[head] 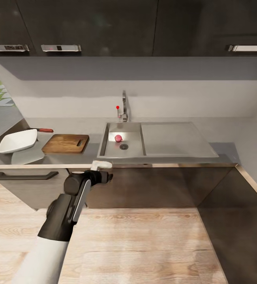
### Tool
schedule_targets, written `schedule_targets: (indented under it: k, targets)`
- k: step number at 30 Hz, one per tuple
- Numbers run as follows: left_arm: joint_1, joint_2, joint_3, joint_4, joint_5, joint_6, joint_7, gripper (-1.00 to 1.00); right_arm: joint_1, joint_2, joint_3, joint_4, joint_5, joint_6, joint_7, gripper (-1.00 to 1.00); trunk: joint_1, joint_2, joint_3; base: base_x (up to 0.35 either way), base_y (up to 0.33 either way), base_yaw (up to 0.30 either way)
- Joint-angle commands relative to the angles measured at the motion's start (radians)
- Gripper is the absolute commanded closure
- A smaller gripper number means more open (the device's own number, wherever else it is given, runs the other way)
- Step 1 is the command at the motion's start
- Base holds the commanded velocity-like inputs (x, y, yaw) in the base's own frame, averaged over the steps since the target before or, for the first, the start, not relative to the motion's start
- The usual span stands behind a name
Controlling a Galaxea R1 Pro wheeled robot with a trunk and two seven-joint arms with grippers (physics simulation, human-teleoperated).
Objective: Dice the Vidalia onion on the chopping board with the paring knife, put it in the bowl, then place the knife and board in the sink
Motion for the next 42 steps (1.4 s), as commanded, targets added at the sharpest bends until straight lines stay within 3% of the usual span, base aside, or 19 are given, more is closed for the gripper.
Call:
schedule_targets:
  k: [1, 4, 10, 17, 22, 25, 27, 31, 42]
  targets:
    - [-0.022, -0.005, 0.000, 0.013, 0.000, 0.005, 0.001, -1.00, -0.001, 0.001, -0.008, 0.000, 0.004, -0.003, 0.007, -1.00, 0.000, -0.002, -0.002, 0.000, 0.000, 0.000]
    - [-0.068, -0.013, 0.000, 0.046, 0.000, 0.005, 0.001, -1.00, -0.001, 0.001, -0.008, 0.000, 0.004, -0.003, 0.007, -1.00, 0.000, -0.002, -0.002, 0.000, 0.000, 0.000]
    - [-0.231, -0.020, 0.000, 0.172, 0.003, 0.006, -0.001, -1.00, -0.001, 0.001, -0.008, 0.000, 0.004, -0.003, 0.007, -1.00, 0.000, -0.002, -0.002, 0.000, 0.000, 0.000]
    - [-0.470, -0.032, 0.000, 0.452, 0.008, 0.004, -0.001, -1.00, -0.001, 0.001, -0.007, 0.000, 0.004, -0.003, 0.007, -1.00, 0.000, -0.002, -0.002, 0.000, 0.000, 0.000]
    - [-0.575, -0.035, 0.001, 0.600, 0.008, 0.001, -0.003, -1.00, -0.001, 0.002, -0.007, 0.000, 0.004, -0.003, 0.007, -1.00, 0.000, -0.002, -0.002, 0.000, 0.000, 0.000]
    - [-0.680, -0.038, 0.001, 0.763, 0.008, -0.003, -0.004, -1.00, -0.001, 0.003, -0.007, 0.000, 0.004, -0.003, 0.007, -1.00, 0.000, -0.002, -0.002, 0.000, 0.000, 0.000]
    - [-0.712, -0.040, 0.001, 0.825, 0.008, -0.009, -0.003, -1.00, -0.001, 0.003, -0.007, 0.000, 0.004, -0.003, 0.007, -1.00, 0.000, -0.002, -0.002, 0.000, 0.000, 0.000]
    - [-0.729, -0.041, 0.001, 0.865, 0.008, -0.013, -0.003, -1.00, -0.001, 0.004, -0.007, 0.000, 0.004, -0.003, 0.007, -1.00, 0.000, -0.002, -0.002, 0.000, 0.000, 0.000]
    - [-0.734, -0.039, -0.002, 0.876, 0.033, -0.014, -0.008, -1.00, -0.001, 0.004, -0.007, -0.001, 0.004, -0.003, 0.007, -1.00, 0.000, -0.002, -0.002, 0.004, -0.001, 0.000]
